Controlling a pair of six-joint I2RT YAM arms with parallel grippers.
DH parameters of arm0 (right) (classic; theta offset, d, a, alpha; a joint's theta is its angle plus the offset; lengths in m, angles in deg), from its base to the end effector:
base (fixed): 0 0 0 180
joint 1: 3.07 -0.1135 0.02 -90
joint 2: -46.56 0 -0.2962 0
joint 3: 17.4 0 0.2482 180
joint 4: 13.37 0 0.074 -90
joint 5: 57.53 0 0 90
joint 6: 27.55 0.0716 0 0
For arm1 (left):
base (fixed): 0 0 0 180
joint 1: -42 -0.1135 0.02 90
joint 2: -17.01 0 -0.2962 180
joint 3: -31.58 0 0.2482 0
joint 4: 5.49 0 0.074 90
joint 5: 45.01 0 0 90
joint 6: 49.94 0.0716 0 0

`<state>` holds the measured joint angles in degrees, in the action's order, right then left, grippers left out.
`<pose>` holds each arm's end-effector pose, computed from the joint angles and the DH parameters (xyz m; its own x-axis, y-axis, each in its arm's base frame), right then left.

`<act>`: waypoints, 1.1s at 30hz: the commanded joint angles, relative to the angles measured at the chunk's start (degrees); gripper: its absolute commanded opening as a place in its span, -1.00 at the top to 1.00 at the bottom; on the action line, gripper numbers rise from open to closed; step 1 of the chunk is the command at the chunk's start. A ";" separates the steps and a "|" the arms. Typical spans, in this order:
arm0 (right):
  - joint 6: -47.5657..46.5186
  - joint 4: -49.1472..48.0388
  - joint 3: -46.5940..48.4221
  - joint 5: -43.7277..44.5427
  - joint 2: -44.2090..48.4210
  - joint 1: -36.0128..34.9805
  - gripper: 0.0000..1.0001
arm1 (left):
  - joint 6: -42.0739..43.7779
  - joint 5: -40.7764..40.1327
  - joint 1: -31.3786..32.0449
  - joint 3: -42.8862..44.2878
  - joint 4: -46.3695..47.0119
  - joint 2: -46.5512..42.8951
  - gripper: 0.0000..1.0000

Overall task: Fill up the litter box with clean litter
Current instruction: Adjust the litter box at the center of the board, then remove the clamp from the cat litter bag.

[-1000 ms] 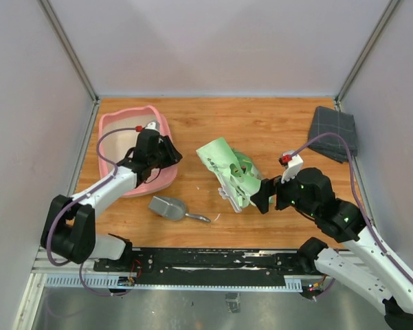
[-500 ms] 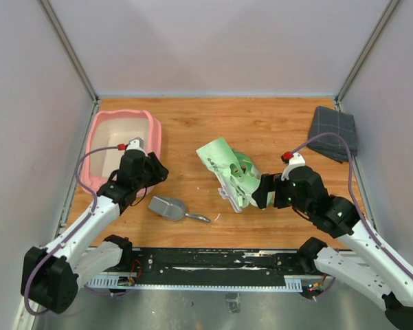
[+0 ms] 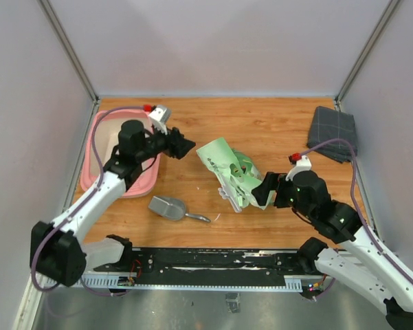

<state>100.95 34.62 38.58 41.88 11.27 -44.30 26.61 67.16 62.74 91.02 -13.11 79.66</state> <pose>0.1122 0.0828 0.3060 -0.6067 0.2849 -0.7421 -0.2086 0.8438 0.4945 0.2425 -0.1207 0.3363 -0.3278 -0.1062 -0.9388 0.6152 0.7301 -0.2974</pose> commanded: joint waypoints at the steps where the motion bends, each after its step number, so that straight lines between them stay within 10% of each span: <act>1: -9.48 -3.89 0.51 -6.04 -0.69 -0.76 -0.97 | 14.88 15.08 0.01 10.98 -5.58 11.98 -0.31; 14: -27.74 5.93 20.24 11.21 -22.12 -19.47 -0.89 | -25.88 1.71 0.03 12.29 -12.51 20.92 -0.28; 33: -30.25 4.04 26.11 14.87 -33.89 -28.22 -0.74 | -41.07 5.16 0.18 -0.36 5.67 18.41 -0.27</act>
<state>71.07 38.49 62.78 54.68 -21.95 -71.21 -9.50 70.48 62.74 92.35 -14.18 95.09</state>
